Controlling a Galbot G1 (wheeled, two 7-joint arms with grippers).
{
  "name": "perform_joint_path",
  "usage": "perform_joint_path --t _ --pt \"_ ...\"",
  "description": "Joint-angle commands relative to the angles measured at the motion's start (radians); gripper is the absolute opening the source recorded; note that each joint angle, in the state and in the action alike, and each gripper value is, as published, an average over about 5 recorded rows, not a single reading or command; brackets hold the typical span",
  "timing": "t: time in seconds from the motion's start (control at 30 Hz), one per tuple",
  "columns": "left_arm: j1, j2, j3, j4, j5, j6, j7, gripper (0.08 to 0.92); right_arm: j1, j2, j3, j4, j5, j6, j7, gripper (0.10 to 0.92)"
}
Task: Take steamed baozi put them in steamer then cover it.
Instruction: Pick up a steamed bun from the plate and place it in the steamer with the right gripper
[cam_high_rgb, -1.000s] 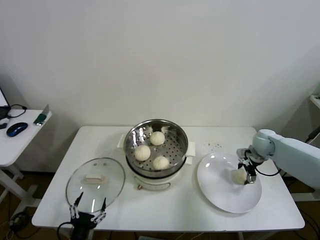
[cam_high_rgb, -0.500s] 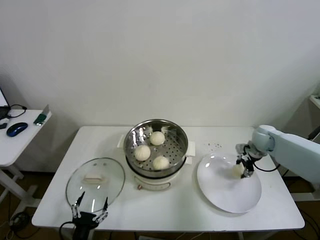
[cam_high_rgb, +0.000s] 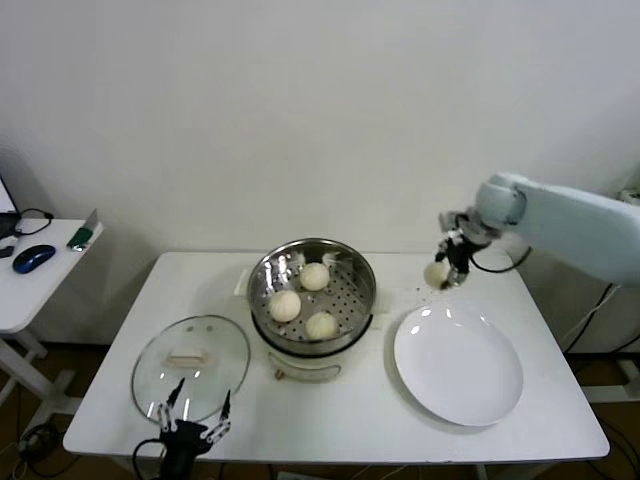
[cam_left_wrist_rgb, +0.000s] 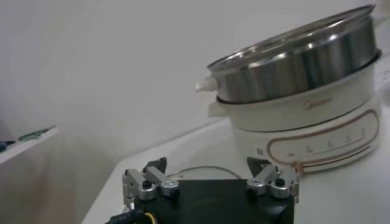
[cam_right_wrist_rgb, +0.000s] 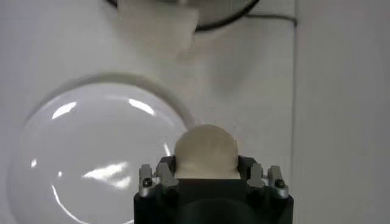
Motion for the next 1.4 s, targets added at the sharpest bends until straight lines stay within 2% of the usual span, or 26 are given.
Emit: perform_joint_path --t 0.03,0.27,0.57,1.27,1.4 --pt "0.0 0.01 0.06 -0.02 0.032 -0.001 -0.01 0.823 0.308 0.308 -0.271 0.007 0.448 -0.064 0.03 0.655" --pt "0.004 0.021 0.064 -0.015 0.02 -0.012 -0.011 0.823 0.261 0.438 -0.272 0.007 0.545 -0.114 0.084 0.658" --pt "-0.01 0.026 0.061 -0.007 0.009 -0.007 -0.016 0.823 0.151 0.524 -0.28 -0.03 0.52 -0.13 0.11 0.66" --pt "-0.071 0.023 0.061 0.024 0.016 0.014 -0.018 0.823 0.018 0.523 -0.297 -0.092 0.419 -0.128 0.129 0.662" --pt "-0.071 0.023 0.062 0.027 0.016 0.014 -0.017 0.823 0.019 0.517 -0.295 -0.087 0.405 -0.131 0.132 0.687"
